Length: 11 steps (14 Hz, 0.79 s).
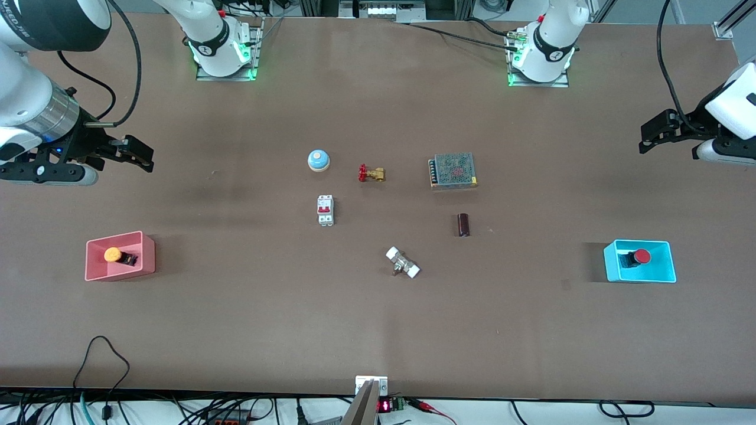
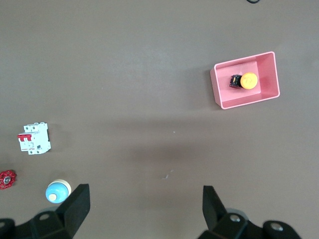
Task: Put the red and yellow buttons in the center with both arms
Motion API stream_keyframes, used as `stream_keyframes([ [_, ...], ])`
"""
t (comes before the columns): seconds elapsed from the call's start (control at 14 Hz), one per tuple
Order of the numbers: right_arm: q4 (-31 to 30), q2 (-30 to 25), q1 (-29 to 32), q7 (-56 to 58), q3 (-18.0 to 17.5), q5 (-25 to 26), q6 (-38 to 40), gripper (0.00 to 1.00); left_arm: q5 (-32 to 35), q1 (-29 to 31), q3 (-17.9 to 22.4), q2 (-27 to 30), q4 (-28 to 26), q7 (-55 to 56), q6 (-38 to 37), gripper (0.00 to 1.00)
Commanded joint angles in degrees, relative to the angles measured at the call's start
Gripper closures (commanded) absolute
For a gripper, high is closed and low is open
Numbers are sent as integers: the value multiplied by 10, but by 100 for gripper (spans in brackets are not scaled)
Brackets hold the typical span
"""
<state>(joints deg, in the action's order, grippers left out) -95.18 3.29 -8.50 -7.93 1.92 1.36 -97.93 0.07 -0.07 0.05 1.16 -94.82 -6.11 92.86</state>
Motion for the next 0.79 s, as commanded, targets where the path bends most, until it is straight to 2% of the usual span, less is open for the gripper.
stream_keyframes([
  [0.0,13,3,-4,-9,5,-5,13,0,-1,-1,3,-7,18,-13,-15,0],
  [0.36,11,4,-4,-6,5,-4,14,0,-1,-1,4,-7,19,-9,-15,0],
  [0.57,9,24,-3,1,5,-4,16,0,-3,0,7,-11,18,-7,-15,0],
  [0.71,7,37,3,44,10,-3,33,0,-7,10,8,-15,19,-7,-14,0],
])
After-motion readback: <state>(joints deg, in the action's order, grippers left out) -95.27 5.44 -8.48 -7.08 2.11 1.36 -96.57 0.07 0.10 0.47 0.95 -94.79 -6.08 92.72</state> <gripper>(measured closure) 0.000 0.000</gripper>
